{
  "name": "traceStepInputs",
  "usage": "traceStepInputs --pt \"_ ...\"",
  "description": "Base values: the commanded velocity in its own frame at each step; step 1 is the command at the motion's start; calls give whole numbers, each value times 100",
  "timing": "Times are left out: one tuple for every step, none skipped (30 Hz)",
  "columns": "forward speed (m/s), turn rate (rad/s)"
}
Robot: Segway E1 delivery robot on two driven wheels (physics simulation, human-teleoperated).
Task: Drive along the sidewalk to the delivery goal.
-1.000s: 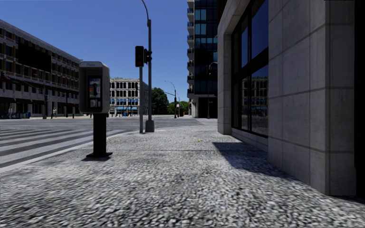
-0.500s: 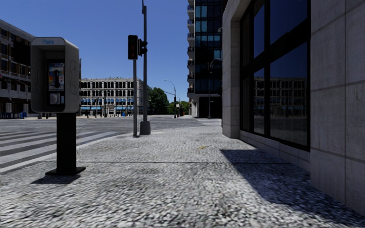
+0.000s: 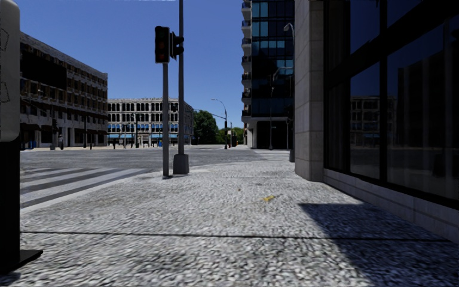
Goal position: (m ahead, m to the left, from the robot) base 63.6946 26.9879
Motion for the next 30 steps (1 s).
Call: traceStepInputs --pt "200 47" --pt "200 47" --pt "200 47" --pt "200 47" --pt "200 47" --pt "200 47" --pt "200 47" --pt "200 47" --pt "200 47" --pt "200 47" --pt "200 47" --pt "200 47" --pt "200 47" --pt "200 47" --pt "200 47" --pt "200 47" --pt "200 47" --pt "200 47" --pt "200 47" --pt "200 47" --pt "200 47" --pt "200 47" --pt "200 47" --pt "200 47" --pt "200 48" --pt "200 48" --pt "200 48" --pt "200 48" --pt "200 48" --pt "200 48"
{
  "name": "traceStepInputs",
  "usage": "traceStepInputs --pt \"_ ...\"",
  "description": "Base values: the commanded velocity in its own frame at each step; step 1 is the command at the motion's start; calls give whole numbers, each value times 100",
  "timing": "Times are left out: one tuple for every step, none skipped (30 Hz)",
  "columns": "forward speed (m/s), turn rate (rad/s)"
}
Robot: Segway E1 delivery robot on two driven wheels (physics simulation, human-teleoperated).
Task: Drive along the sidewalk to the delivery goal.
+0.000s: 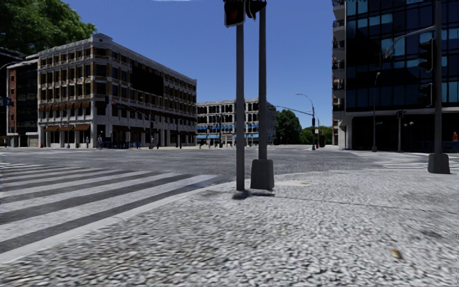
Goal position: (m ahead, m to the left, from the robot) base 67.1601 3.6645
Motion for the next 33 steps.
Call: traceStepInputs --pt "200 48" --pt "200 48" --pt "200 48" --pt "200 48" --pt "200 48" --pt "200 48" --pt "200 48" --pt "200 49" --pt "200 50" --pt "200 50" --pt "200 53" --pt "200 56" --pt "200 58" --pt "200 58" --pt "200 58" --pt "200 58" --pt "200 59" --pt "200 59" --pt "196 59" --pt "190 60" --pt "190 60" --pt "186 61" --pt "186 61" --pt "185 61" --pt "185 61" --pt "185 61" --pt "185 61" --pt "185 61" --pt "185 61" --pt "185 61" --pt "185 61" --pt "185 61" --pt "185 61"
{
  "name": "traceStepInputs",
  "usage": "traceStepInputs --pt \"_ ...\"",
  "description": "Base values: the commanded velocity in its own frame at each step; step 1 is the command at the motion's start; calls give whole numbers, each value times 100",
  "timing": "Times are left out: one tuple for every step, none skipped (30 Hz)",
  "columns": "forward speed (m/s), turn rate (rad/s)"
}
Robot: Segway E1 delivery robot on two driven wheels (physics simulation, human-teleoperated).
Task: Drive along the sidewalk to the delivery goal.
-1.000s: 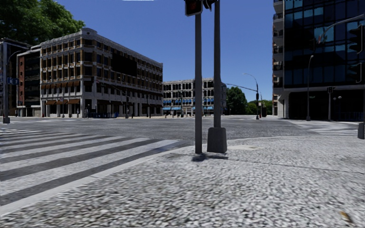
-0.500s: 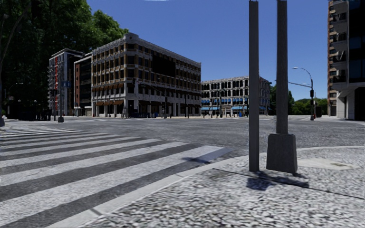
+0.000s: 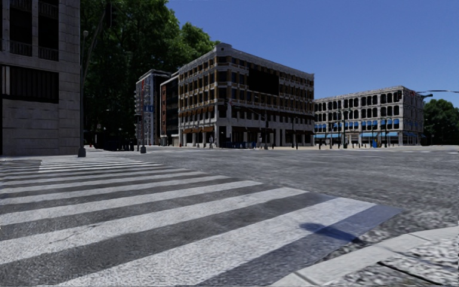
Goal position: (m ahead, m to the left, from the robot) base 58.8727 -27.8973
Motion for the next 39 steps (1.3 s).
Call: traceStepInputs --pt "185 61" --pt "185 61" --pt "183 61" --pt "179 61" --pt "178 61" --pt "177 61" --pt "177 61" --pt "177 61" --pt "177 61" --pt "177 61" --pt "177 61" --pt "177 61" --pt "177 61" --pt "177 61" --pt "177 61" --pt "176 61" --pt "176 61" --pt "174 61" --pt "167 61" --pt "165 61" --pt "162 61" --pt "162 61" --pt "160 61" --pt "158 61" --pt "157 61" --pt "157 61" --pt "157 61" --pt "156 61" --pt "155 61" --pt "155 61" --pt "155 61" --pt "155 61" --pt "154 61" --pt "154 61" --pt "154 61" --pt "154 60" --pt "154 60" --pt "154 59" --pt "154 55"
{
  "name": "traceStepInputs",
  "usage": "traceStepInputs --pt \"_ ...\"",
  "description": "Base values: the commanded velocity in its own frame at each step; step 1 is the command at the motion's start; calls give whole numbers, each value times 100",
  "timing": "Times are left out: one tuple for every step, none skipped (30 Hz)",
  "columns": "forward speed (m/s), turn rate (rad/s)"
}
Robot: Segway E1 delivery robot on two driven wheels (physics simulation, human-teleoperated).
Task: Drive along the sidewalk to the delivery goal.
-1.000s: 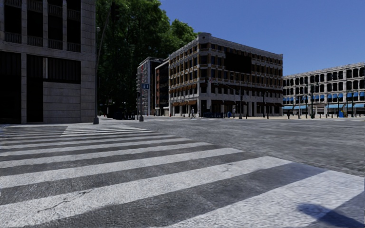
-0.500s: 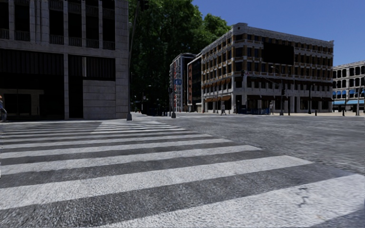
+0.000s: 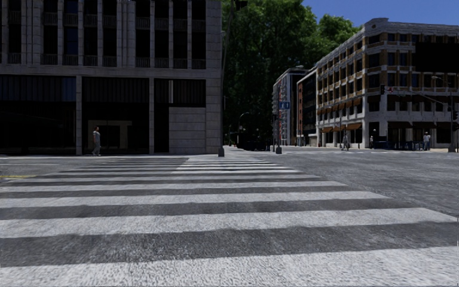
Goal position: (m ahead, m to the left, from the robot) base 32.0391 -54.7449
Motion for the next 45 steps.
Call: traceStepInputs --pt "154 44" --pt "154 37" --pt "154 36" --pt "154 36" --pt "154 29" --pt "154 0" --pt "154 0" --pt "153 0" --pt "156 0" --pt "156 0" --pt "200 0" --pt "200 0" --pt "200 0" --pt "200 0" --pt "200 0" --pt "200 0" --pt "200 0" --pt "200 0" --pt "200 0" --pt "200 0" --pt "200 0" --pt "200 0" --pt "200 0" --pt "200 0" --pt "200 0" --pt "200 0" --pt "200 0" --pt "200 0" --pt "200 0" --pt "200 0" --pt "200 0" --pt "200 0" --pt "200 0" --pt "200 0" --pt "200 0" --pt "200 0" --pt "200 0" --pt "200 0" --pt "200 0" --pt "200 0" --pt "200 0" --pt "200 0" --pt "200 0" --pt "200 0" --pt "200 0"
